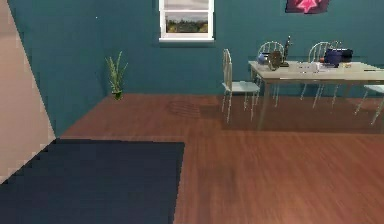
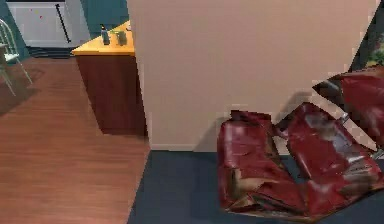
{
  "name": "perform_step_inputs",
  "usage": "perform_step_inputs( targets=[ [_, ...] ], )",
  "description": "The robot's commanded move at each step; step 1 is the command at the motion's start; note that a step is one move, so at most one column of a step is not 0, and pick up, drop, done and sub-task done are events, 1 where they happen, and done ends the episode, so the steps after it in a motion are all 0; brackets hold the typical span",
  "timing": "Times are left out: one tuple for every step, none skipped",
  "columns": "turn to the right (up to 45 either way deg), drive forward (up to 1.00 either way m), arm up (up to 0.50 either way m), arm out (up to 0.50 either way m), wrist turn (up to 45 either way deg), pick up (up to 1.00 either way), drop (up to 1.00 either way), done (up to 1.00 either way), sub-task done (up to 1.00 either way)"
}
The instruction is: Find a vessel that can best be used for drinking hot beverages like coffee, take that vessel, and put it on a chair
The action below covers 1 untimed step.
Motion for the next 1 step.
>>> perform_step_inputs(
  targets=[
    [45.0, 0.00, 0.00, 0.00, 0.0, 0.00, 0.00, 0.00, 0.00]
  ],
)
